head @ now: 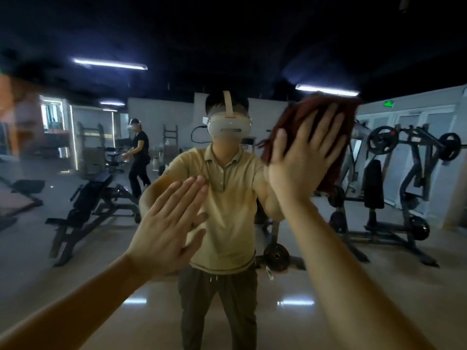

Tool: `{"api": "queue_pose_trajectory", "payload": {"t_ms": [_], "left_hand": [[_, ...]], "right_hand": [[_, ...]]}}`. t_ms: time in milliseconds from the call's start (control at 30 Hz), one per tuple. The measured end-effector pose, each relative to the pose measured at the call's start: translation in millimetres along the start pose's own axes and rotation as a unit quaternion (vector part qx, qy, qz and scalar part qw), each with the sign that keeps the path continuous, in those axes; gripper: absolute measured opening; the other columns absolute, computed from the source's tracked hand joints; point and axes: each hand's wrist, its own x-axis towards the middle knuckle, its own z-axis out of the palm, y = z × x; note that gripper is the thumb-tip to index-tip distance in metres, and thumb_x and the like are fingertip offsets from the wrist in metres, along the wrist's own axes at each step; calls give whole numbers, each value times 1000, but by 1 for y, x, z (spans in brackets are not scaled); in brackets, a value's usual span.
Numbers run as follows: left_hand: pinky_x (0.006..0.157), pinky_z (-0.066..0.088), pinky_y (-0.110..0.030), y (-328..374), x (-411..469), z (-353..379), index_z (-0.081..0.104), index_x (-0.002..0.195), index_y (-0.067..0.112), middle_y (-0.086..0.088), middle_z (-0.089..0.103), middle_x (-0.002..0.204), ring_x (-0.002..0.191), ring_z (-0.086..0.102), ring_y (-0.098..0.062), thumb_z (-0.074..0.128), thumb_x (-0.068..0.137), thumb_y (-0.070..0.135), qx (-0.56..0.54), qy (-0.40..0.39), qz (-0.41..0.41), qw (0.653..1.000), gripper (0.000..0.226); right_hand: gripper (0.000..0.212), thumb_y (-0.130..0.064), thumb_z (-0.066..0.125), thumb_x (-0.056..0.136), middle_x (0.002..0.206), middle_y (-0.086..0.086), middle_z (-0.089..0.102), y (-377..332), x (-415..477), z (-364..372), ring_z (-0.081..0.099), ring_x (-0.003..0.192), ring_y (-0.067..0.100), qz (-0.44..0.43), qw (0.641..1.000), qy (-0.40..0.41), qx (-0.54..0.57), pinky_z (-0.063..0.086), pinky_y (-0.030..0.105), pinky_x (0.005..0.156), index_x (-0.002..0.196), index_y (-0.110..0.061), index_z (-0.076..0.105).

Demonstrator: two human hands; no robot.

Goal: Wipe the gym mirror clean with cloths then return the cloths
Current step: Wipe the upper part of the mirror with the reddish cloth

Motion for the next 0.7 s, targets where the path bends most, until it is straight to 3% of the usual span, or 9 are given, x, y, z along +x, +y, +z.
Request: {"api": "queue_pose_trajectory", "payload": {"t_ms": [100,200,267,333,467,567,633,700], "left_hand": [[128,18,-59,-25,35,-24,30,162,2,-15,22,173,160,22,-33,37,105,32,13,64,-19,998,65],[128,16,-62,-51,82,-36,24,164,2,-16,16,174,161,16,-34,37,105,34,47,81,-45,995,68],[130,10,-58,-65,113,-39,11,167,5,-14,1,176,163,3,-31,30,107,43,88,65,-89,990,74],[131,2,-51,-72,139,-43,0,167,8,-11,-10,176,163,-6,-26,22,107,53,114,56,-134,983,79],[131,-1,-45,-73,155,-37,-5,166,5,-12,-12,175,163,-8,-26,21,108,57,134,52,-138,980,82],[131,1,-45,-75,153,-32,-2,166,3,-14,-9,175,163,-4,-28,22,108,58,136,67,-130,980,84],[131,0,-43,-76,154,-32,0,166,3,-14,-7,176,163,-2,-28,25,107,59,133,79,-121,981,85],[131,-1,-43,-77,154,-35,3,166,2,-15,-4,176,163,-1,-27,25,108,59,133,87,-112,981,85]], "right_hand": [[68,-53,26,111,174,14,7,-42,-48,7,3,161,32,-161,985,-56,29,3,56,129,167,-16,17],[63,-48,34,111,175,8,3,-33,-73,6,-2,162,28,-398,905,-142,46,-2,52,130,166,-20,20],[63,-49,33,110,175,5,5,0,-45,4,-1,162,26,-486,863,-139,13,-1,51,130,166,-23,18],[64,-52,26,111,175,7,7,32,8,-1,0,162,27,-439,893,-99,-25,1,51,130,166,-23,13],[66,-51,20,110,173,12,15,57,130,-16,12,160,32,-125,990,1,-61,12,56,129,166,-16,22],[65,-44,23,108,171,19,20,12,169,-18,16,159,37,49,998,46,-14,15,60,126,164,-10,26],[64,-43,22,109,171,18,21,-40,152,-7,16,159,37,25,997,74,-4,14,60,126,164,-10,27],[62,-43,21,110,172,16,19,-94,113,7,13,160,34,-95,993,65,23,12,59,127,164,-13,26]]}}
